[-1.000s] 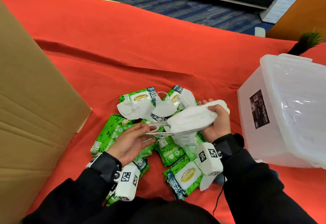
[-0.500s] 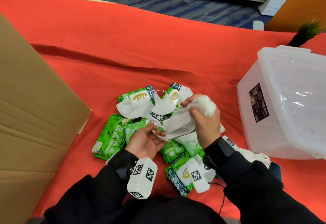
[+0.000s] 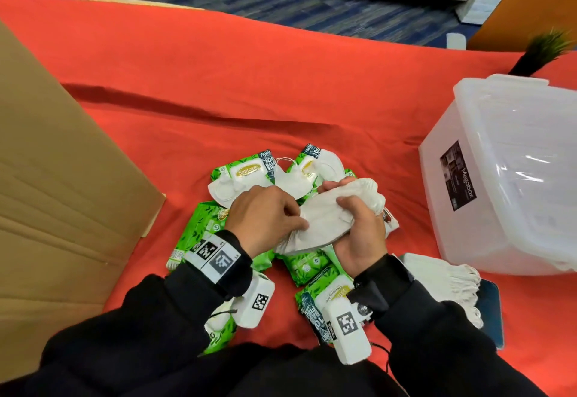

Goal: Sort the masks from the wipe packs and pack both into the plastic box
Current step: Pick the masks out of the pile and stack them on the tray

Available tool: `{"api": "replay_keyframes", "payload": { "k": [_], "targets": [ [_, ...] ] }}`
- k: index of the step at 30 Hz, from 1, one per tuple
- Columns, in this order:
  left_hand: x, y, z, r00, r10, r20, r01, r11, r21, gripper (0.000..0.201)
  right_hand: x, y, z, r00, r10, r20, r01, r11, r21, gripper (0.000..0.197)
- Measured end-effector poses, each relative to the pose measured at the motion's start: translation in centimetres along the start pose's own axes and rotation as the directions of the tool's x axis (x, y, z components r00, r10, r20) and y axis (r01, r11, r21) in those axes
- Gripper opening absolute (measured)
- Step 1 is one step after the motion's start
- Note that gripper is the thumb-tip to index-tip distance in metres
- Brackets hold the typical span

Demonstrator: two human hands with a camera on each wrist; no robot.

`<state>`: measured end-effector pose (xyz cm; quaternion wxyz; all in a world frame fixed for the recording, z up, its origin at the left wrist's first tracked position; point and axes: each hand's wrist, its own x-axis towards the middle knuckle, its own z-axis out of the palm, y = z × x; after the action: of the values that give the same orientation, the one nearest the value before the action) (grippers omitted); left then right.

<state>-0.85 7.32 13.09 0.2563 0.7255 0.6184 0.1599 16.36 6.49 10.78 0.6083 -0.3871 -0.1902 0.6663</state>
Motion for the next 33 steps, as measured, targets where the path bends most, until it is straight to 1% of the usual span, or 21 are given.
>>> {"api": "replay_keyframes", "payload": {
  "k": [1,2,4,5,7,9,12,14,16,17,18,19,20,21,22,23,24,26,29,31,33],
  "targets": [
    [0.2,0.1,-0.3,0.997,0.013,0.076,-0.009,0.999,-0.054,0.013,0.0,0.0,-0.5,0.997,0.06,-0.043,-0.059,0.998,0.037,0.028],
    [0.4,0.0,-0.5,0.983,0.028,0.179,0.004,0.984,-0.177,0.01,0.0,-0.2,-1.0,0.991,0.11,-0.081,-0.104,0.991,0.079,0.029],
    [0.6,-0.1,-0.5,0.933,0.062,0.354,0.078,0.927,-0.367,0.01,-0.2,-0.8,-2.1,0.978,0.168,-0.122,-0.148,0.976,0.157,0.036],
    [0.7,-0.1,-0.5,0.915,0.086,0.395,0.09,0.909,-0.406,0.009,-0.3,-1.1,-2.5,0.973,0.19,-0.134,-0.164,0.969,0.183,0.036],
    [1.0,-0.2,0.3,0.914,0.126,0.386,0.038,0.92,-0.391,0.002,-0.9,-1.4,-3.5,0.962,0.236,-0.135,-0.204,0.955,0.214,0.026],
    [1.3,0.0,1.5,0.924,0.142,0.355,-0.01,0.937,-0.349,0.015,-1.7,-1.6,-4.1,0.95,0.286,-0.122,-0.253,0.94,0.229,0.024],
    [1.7,0.3,3.5,0.9,0.126,0.418,0.058,0.914,-0.401,0.032,-2.3,-1.8,-5.4,0.931,0.345,-0.115,-0.314,0.922,0.226,0.025],
    [1.7,0.4,5.1,0.858,0.1,0.505,0.184,0.856,-0.482,0.05,-2.6,-2.4,-6.5,0.921,0.373,-0.116,-0.339,0.911,0.236,0.026],
    [1.5,0.6,6.6,0.788,0.119,0.605,0.305,0.777,-0.55,0.06,-2.9,-2.8,-7.7,0.921,0.376,-0.098,-0.346,0.908,0.235,0.029],
    [1.3,1.1,7.3,0.75,0.139,0.647,0.355,0.74,-0.571,0.059,-3.1,-3.1,-8.4,0.923,0.372,-0.098,-0.347,0.916,0.202,0.032],
    [1.1,1.6,8.0,0.724,0.153,0.672,0.388,0.716,-0.581,0.056,-3.3,-3.3,-8.9,0.928,0.358,-0.104,-0.342,0.929,0.141,0.037],
    [0.8,2.4,8.6,0.712,0.162,0.683,0.404,0.7,-0.588,0.053,-3.5,-3.5,-9.6,0.939,0.319,-0.129,-0.314,0.948,0.054,0.045],
    [0.6,2.9,9.1,0.714,0.16,0.682,0.415,0.687,-0.596,0.051,-3.6,-3.7,-10.2,0.956,0.251,-0.151,-0.262,0.963,-0.058,0.047],
    [0.2,3.5,9.6,0.718,0.158,0.678,0.422,0.676,-0.604,0.05,-3.6,-4.0,-10.7,0.975,0.16,-0.155,-0.187,0.965,-0.186,0.041],
    [-0.1,4.2,10.4,0.723,0.159,0.672,0.428,0.66,-0.617,0.049,-3.7,-4.6,-11.4,0.987,0.072,-0.147,-0.116,0.942,-0.314,0.032],
    [-0.4,4.6,11.1,0.731,0.167,0.661,0.431,0.638,-0.638,0.049,-3.6,-5.1,-12.1,0.991,-0.001,-0.136,-0.057,0.903,-0.425,0.026],
    [-0.9,5.2,12.0,0.737,0.178,0.652,0.432,0.617,-0.657,0.049,-3.4,-5.7,-13.0,0.992,-0.055,-0.112,-0.01,0.859,-0.512,0.027],
    [-1.8,6.4,13.4,0.76,0.169,0.627,0.445,0.568,-0.693,0.046,-3.1,-7.0,-14.3,0.994,-0.103,-0.034,0.057,0.759,-0.648,0.035],
    [-3.0,8.8,15.6,0.792,0.15,0.592,0.438,0.535,-0.722,0.04,-2.9,-9.1,-16.0,0.987,-0.068,0.146,0.156,0.625,-0.765,0.036],
    [-3.6,10.0,16.8,0.84,0.121,0.529,0.396,0.529,-0.75,0.035,-2.7,-10.3,-17.1,0.975,0.007,0.22,0.179,0.554,-0.813,0.046],
    [-4.1,11.0,17.9,0.898,0.063,0.436,0.345,0.513,-0.786,0.035,-2.6,-11.6,-18.7,0.948,0.126,0.293,0.199,0.483,-0.853,0.061]
  ]
}}
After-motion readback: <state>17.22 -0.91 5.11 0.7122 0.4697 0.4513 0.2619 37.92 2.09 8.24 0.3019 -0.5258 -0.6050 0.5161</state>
